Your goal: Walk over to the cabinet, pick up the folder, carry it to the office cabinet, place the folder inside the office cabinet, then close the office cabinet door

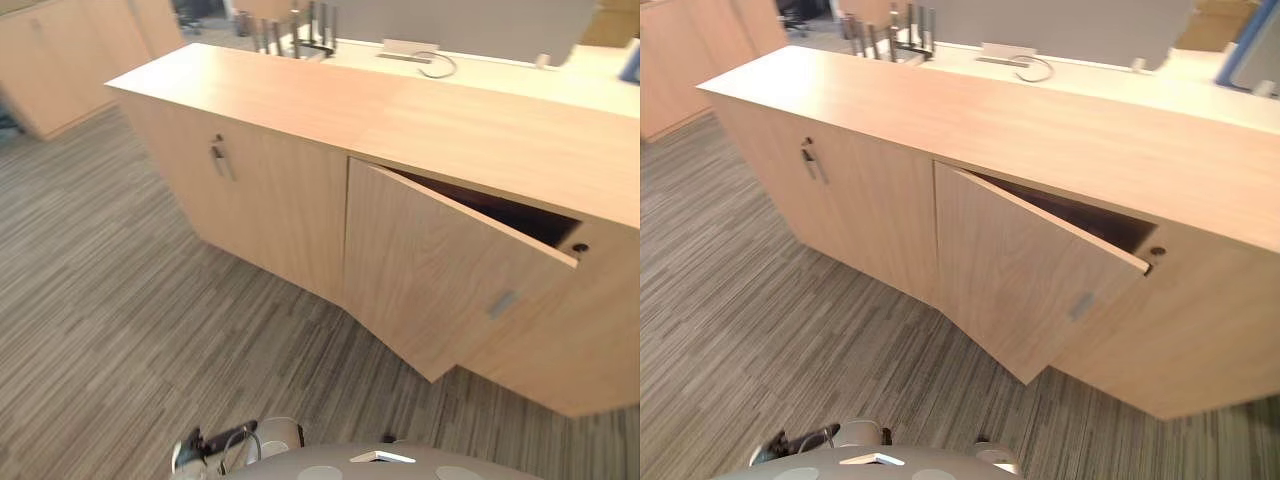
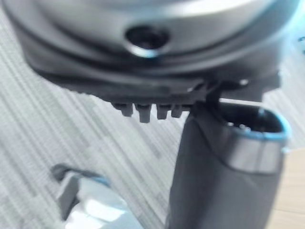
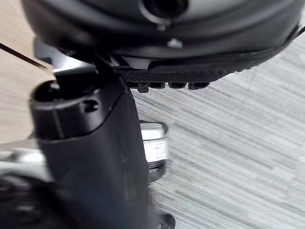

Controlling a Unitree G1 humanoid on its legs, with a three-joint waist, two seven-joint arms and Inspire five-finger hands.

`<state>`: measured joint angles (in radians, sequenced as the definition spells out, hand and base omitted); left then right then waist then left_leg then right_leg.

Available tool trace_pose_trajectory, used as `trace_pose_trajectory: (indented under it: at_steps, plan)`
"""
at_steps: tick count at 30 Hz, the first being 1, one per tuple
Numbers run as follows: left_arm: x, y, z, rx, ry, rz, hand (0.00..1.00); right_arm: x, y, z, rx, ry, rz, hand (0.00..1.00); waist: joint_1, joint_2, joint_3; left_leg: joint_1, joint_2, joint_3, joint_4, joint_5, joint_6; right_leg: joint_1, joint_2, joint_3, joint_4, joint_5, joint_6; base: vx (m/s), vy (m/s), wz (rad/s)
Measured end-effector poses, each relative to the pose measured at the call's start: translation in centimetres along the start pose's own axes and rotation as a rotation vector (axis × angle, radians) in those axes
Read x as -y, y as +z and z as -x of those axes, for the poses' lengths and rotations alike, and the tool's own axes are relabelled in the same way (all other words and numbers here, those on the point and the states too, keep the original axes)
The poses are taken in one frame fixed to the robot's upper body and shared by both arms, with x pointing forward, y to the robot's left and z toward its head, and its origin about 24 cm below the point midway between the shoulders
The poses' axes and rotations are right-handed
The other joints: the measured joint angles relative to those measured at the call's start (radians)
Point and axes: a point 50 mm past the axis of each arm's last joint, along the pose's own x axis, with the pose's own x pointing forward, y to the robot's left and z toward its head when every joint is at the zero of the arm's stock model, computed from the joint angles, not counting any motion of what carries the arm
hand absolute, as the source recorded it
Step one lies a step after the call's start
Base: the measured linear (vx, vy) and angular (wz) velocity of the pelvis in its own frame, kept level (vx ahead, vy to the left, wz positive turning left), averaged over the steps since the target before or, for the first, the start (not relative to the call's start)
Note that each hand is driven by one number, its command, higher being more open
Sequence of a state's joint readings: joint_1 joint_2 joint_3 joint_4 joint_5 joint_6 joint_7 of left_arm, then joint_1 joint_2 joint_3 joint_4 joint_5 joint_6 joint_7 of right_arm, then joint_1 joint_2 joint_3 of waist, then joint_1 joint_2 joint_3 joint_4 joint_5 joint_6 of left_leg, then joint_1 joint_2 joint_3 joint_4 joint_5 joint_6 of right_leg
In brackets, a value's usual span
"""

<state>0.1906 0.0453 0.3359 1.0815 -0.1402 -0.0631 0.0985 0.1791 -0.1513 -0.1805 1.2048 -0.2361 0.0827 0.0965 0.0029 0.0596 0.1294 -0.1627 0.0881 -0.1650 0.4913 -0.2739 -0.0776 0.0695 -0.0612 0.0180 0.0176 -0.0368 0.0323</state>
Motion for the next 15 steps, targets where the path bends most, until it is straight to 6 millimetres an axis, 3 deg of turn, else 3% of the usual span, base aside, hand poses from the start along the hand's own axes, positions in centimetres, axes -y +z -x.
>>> trace_pose_trajectory:
  at_steps: [1, 2, 4, 6, 10, 15]
  plan:
    - [0.5, -0.9, 0.3, -0.026, -0.014, 0.037, 1.0, 0.4, -0.2, 0.0, -0.008, -0.004, 0.028, 1.0, 0.014, 0.009, -0.006, 0.018, -0.013, -0.065, -0.074, 0.031, -0.043, -0.009, 0.003, 0.032, -0.004, 0.005, 0.017, 0.07, 0.293, -1.21]
    - [0.1, -1.9, 0.5, -0.054, -0.017, 0.113, 1.0, -0.4, -0.5, 0.0, -0.021, 0.017, 0.023, 1.0, 0.025, -0.014, -0.022, 0.036, -0.047, -0.055, -0.11, 0.032, -0.024, -0.007, -0.016, 0.075, -0.029, 0.017, 0.034, 0.12, 0.264, -0.82]
    - [-0.8, -1.5, 0.4, -0.042, -0.01, 0.136, 1.0, -1.5, -0.5, -0.1, -0.022, 0.048, 0.012, 1.0, 0.018, -0.059, -0.032, 0.056, -0.067, -0.021, -0.181, 0.058, -0.002, -0.022, -0.032, 0.065, -0.015, 0.025, 0.038, 0.21, 0.168, -0.5]
    - [-0.7, -1.3, 0.4, -0.031, -0.045, 0.19, 1.0, -1.6, -0.7, -0.1, -0.028, 0.047, -0.006, 1.0, 0.016, -0.07, -0.043, 0.104, -0.096, 0.006, -0.278, 0.101, 0.021, -0.028, -0.067, 0.07, -0.024, 0.025, 0.04, 0.21, 0.09, -0.35]
    - [1.4, 0.5, 0.1, 0.014, -0.184, 0.296, 1.0, -1.4, -1.4, 0.0, -0.05, 0.043, -0.044, 1.0, 0.016, -0.047, -0.065, 0.149, -0.109, 0.006, -0.338, 0.128, 0.035, -0.022, -0.075, 0.067, -0.023, 0.021, 0.046, 0.17, 0.049, -0.02]
    - [4.2, 2.7, -0.1, 0.058, -0.322, 0.276, 1.0, -1.4, -1.7, 0.0, -0.06, 0.044, -0.039, 1.0, 0.009, -0.044, -0.073, 0.202, -0.093, -0.019, -0.349, 0.128, 0.035, 0.014, -0.06, 0.066, -0.019, 0.022, 0.047, 0.11, -0.014, -0.11]
